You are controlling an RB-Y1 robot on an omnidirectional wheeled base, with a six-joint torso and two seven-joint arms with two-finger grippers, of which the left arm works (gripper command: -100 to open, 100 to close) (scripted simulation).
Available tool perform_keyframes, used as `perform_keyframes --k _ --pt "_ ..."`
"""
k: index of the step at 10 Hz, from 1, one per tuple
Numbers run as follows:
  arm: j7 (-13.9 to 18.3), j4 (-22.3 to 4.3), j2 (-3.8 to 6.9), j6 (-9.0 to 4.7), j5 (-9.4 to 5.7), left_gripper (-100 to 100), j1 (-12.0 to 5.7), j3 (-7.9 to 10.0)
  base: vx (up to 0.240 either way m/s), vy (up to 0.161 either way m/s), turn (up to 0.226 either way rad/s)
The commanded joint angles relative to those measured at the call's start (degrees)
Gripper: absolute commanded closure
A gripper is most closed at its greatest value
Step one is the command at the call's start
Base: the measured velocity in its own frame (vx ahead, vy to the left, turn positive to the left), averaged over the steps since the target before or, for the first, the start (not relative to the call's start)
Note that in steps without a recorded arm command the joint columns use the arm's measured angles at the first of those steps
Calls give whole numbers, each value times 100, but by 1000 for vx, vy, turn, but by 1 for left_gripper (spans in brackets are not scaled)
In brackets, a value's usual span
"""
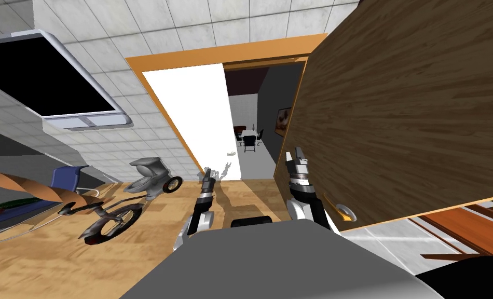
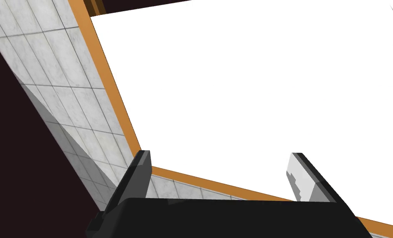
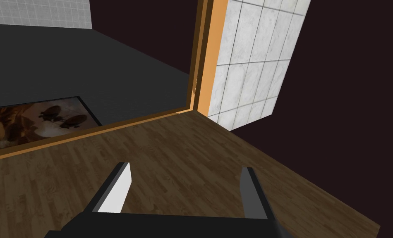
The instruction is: Pull the door open
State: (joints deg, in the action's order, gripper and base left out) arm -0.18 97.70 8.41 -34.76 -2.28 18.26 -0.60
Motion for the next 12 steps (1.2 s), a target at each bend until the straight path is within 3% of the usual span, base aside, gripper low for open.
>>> perform_keyframes --k 1,4,5,12 --pt "63 -236 43 -68 -21 -100 -41 10 109 -23 -78" --pt "169 -690 111 -182 -57 -100 -167 37 110 -2 -63" --pt "169 -714 111 -182 -57 -100 -167 37 58 0 -18" --pt "414 -1819 264 -445 -141 -100 -457 97 92 -8 -62"
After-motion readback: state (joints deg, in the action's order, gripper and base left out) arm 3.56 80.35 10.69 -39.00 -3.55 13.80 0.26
